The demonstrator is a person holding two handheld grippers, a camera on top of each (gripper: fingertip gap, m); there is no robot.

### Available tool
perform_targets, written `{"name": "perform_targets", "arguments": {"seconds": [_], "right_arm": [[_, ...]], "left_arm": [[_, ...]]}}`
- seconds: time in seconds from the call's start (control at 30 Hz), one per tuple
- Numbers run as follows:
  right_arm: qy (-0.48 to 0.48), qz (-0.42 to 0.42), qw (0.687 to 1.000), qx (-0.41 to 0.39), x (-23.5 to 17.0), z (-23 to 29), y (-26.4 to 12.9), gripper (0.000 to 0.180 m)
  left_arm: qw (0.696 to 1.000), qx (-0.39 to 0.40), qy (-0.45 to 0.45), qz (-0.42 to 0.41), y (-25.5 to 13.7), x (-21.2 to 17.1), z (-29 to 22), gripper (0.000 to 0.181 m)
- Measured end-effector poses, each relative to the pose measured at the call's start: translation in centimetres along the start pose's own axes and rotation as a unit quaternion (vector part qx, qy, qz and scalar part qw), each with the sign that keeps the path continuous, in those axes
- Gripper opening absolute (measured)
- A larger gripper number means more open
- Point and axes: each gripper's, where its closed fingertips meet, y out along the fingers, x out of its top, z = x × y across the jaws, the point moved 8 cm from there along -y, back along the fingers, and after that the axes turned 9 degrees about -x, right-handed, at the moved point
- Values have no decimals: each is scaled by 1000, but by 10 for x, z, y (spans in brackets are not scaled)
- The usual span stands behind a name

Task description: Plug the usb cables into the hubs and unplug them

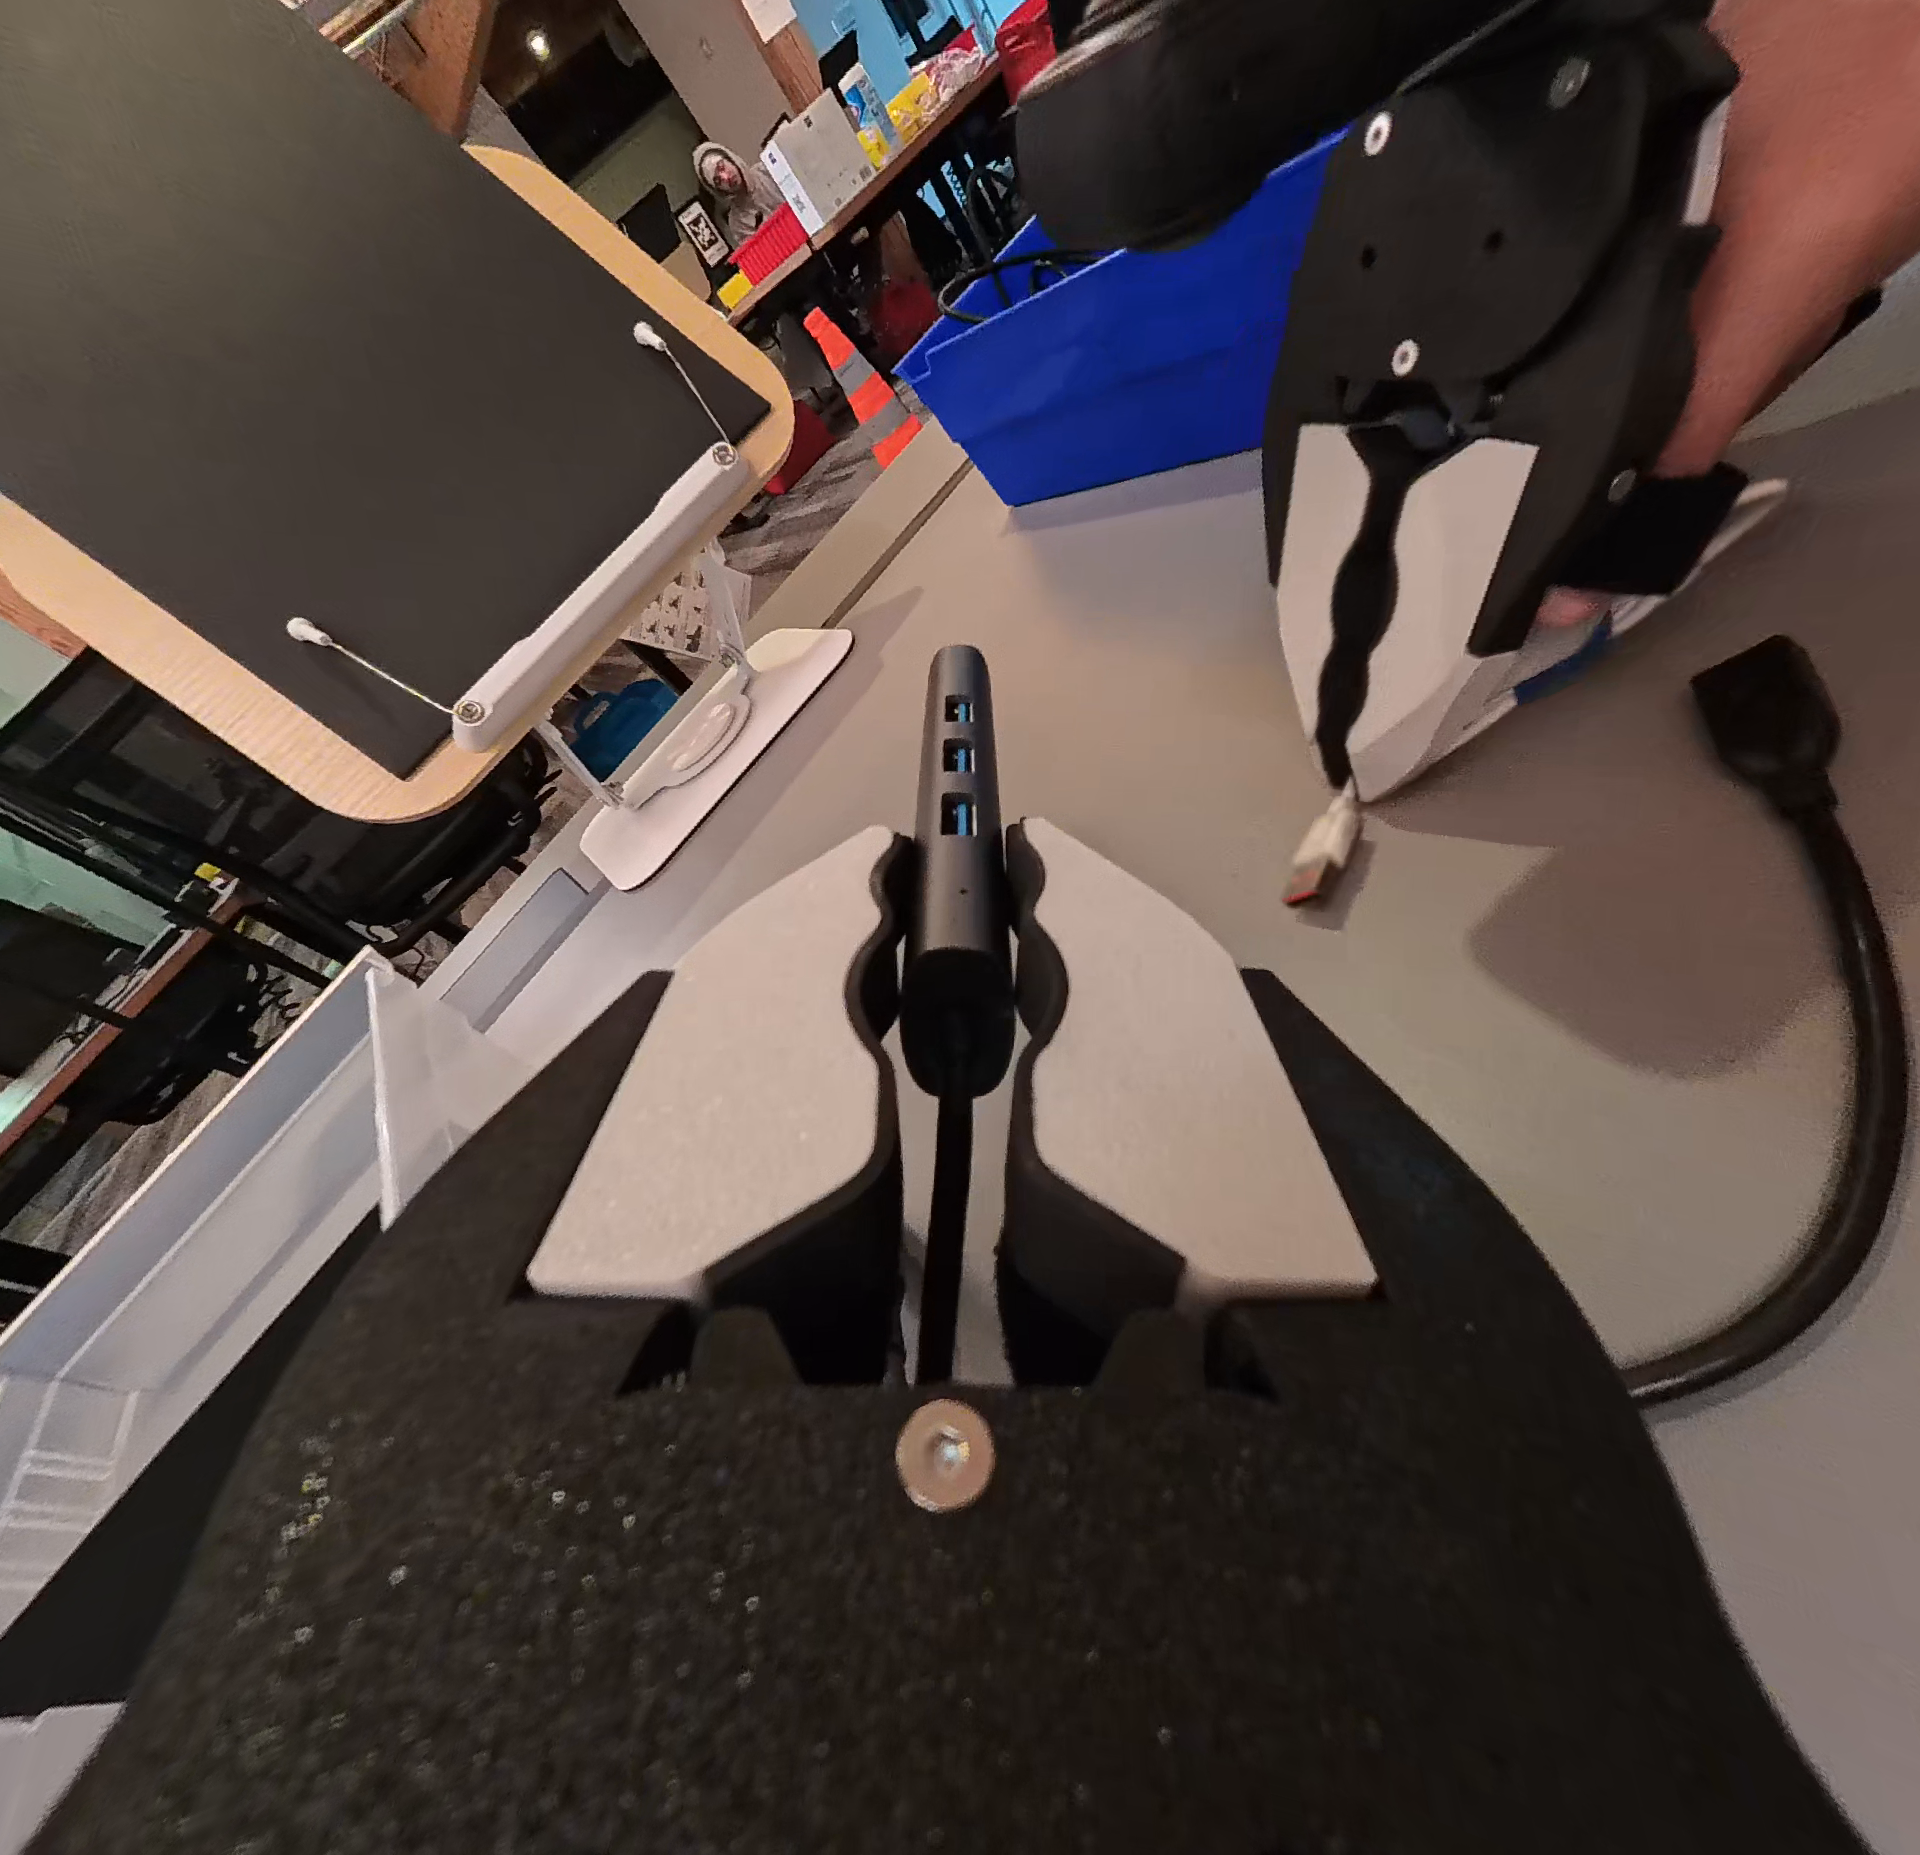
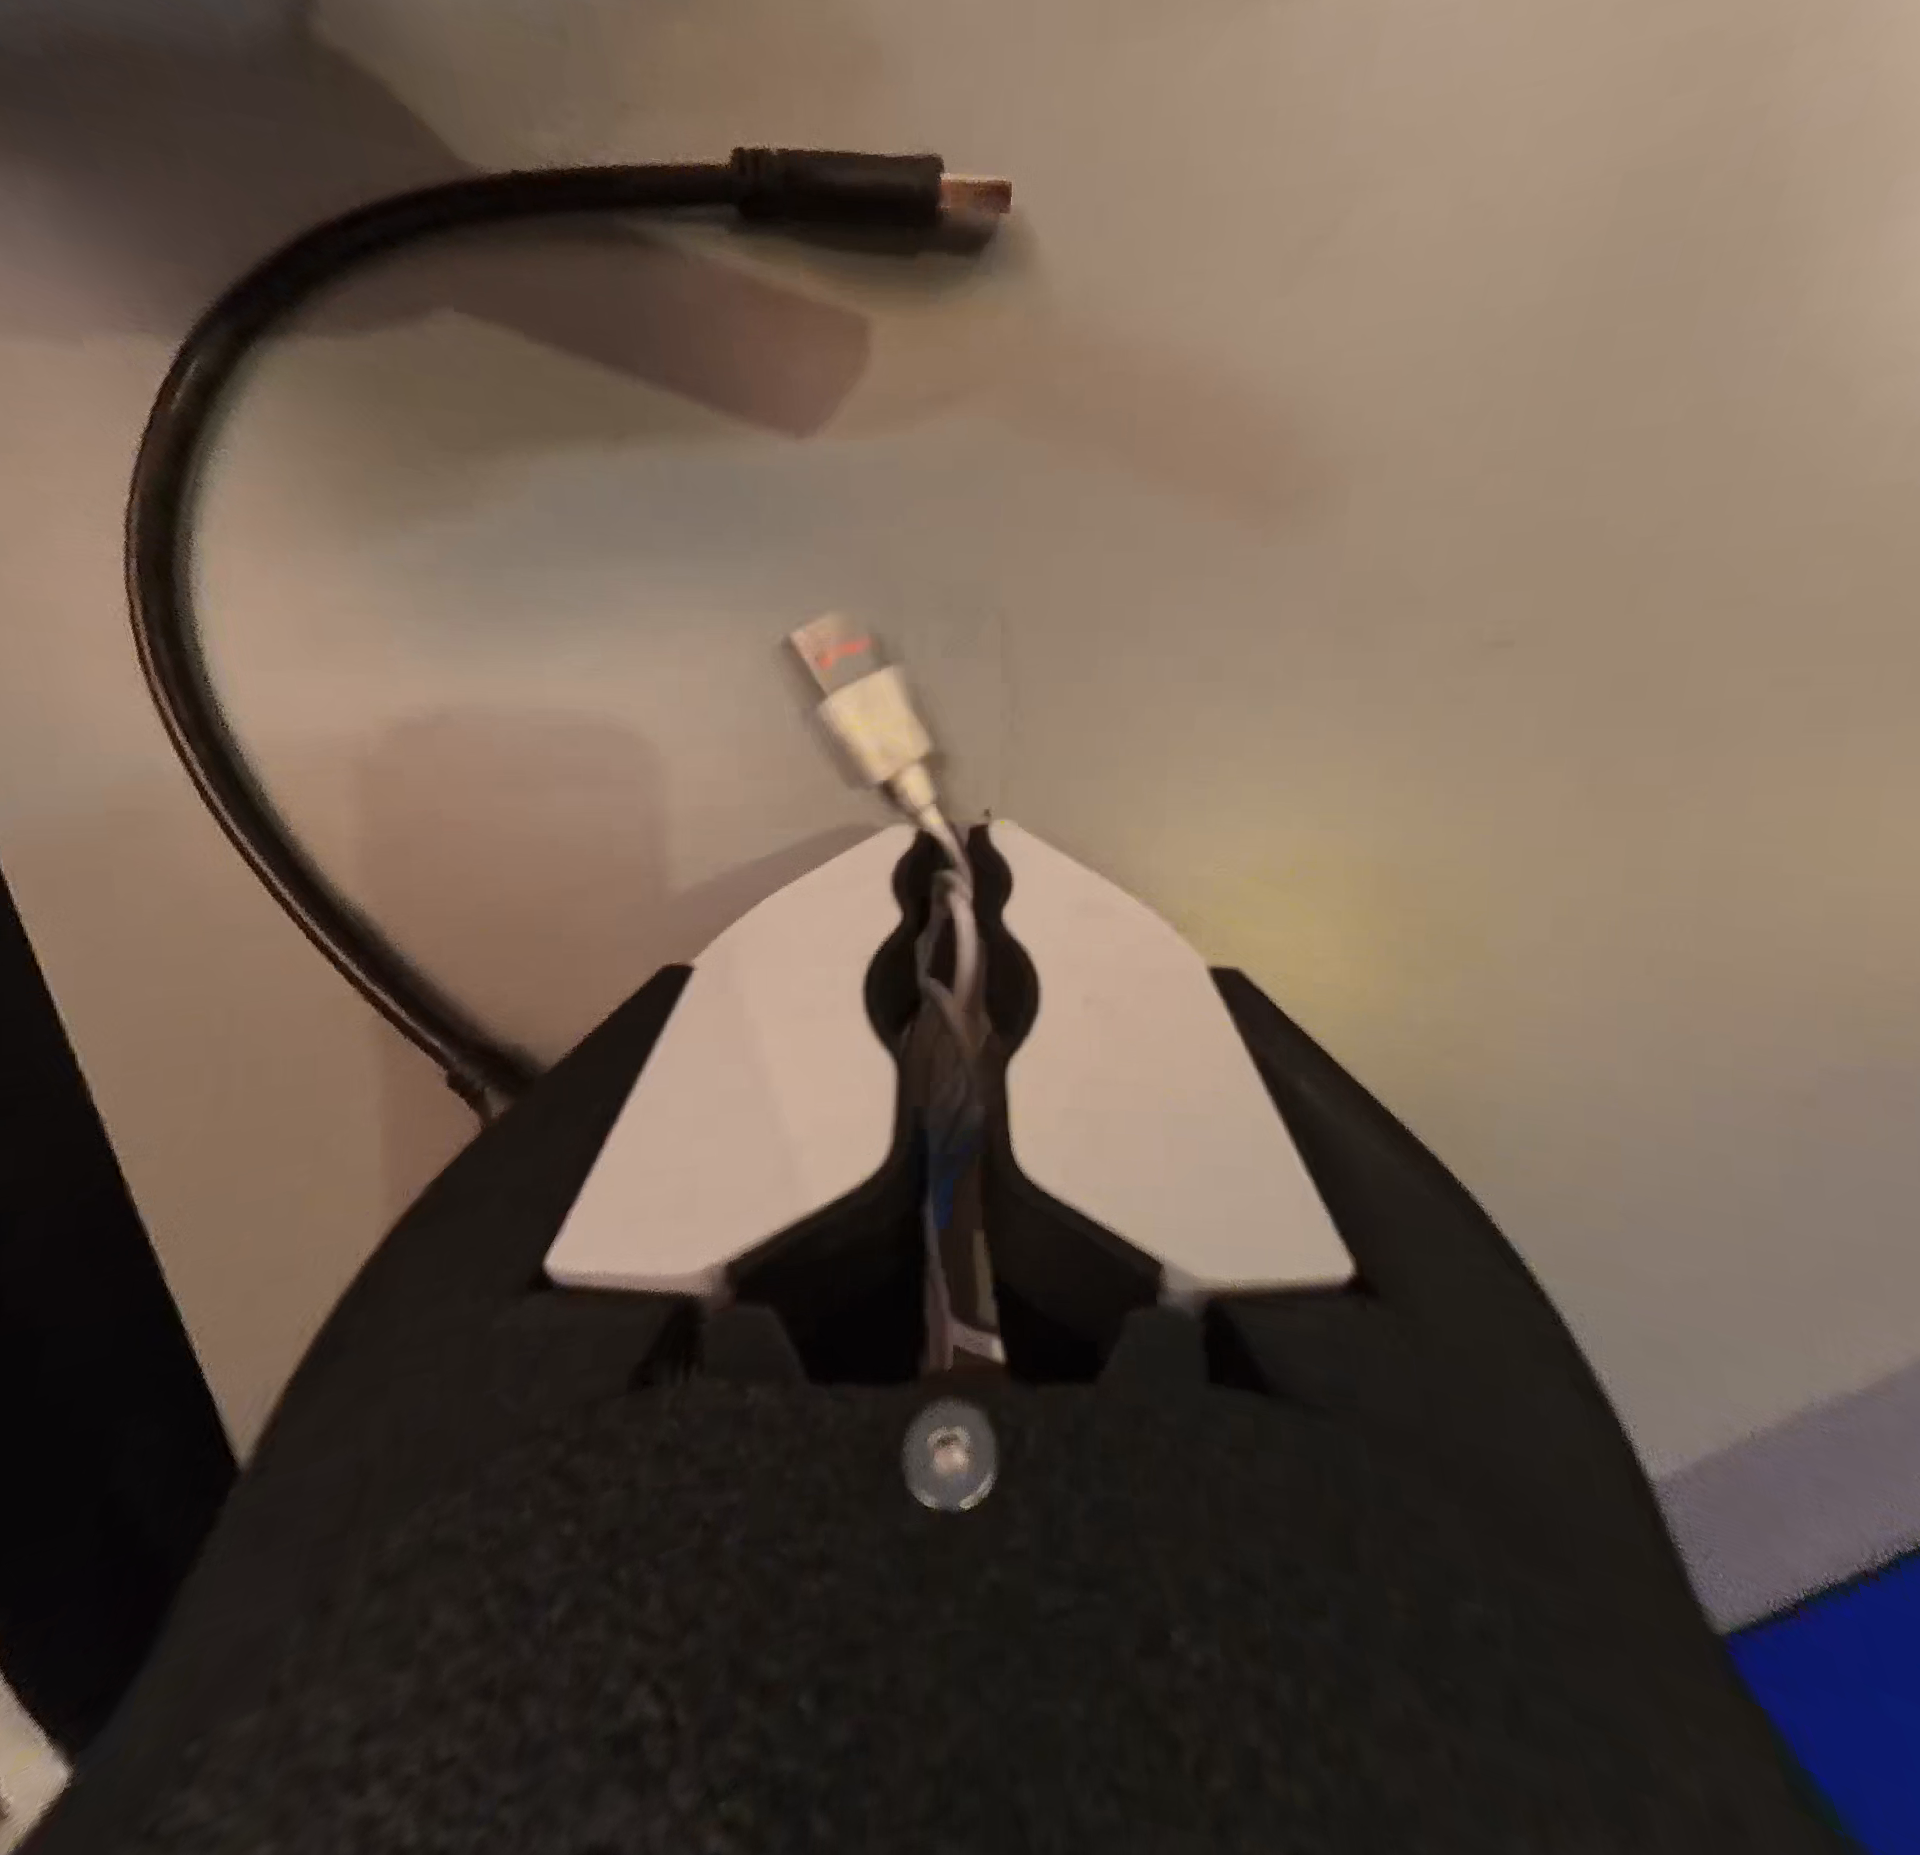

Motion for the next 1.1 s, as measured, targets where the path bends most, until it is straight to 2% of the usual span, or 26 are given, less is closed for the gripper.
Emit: {"name": "perform_targets", "arguments": {"seconds": [0.23,0.43,0.57,0.73,0.8,0.9,1.0,1.1], "right_arm": [[6,-46,998,42,-8,-14,-21,3],[-17,-63,998,-19,0,-20,-42,2],[-71,24,992,-99,-4,-16,-29,2],[-41,0,999,-16,-7,-5,-16,5],[-40,-15,999,8,-5,-11,-18,18],[-28,-62,994,82,3,-19,-22,23],[8,-36,987,157,3,-26,-14,27],[9,-1,986,164,-3,-26,1,27]], "left_arm": [[1000,-2,12,12,2,-1,-3,16],[998,-5,40,43,15,-3,-12,16],[999,-12,37,37,20,1,-15,16],[999,-11,30,39,19,-1,-14,16],[999,-12,20,35,17,-2,-12,16],[999,-20,3,28,14,-4,-9,16],[999,-19,-4,28,13,-5,-7,16],[999,-23,-10,26,11,-5,-7,16]]}}
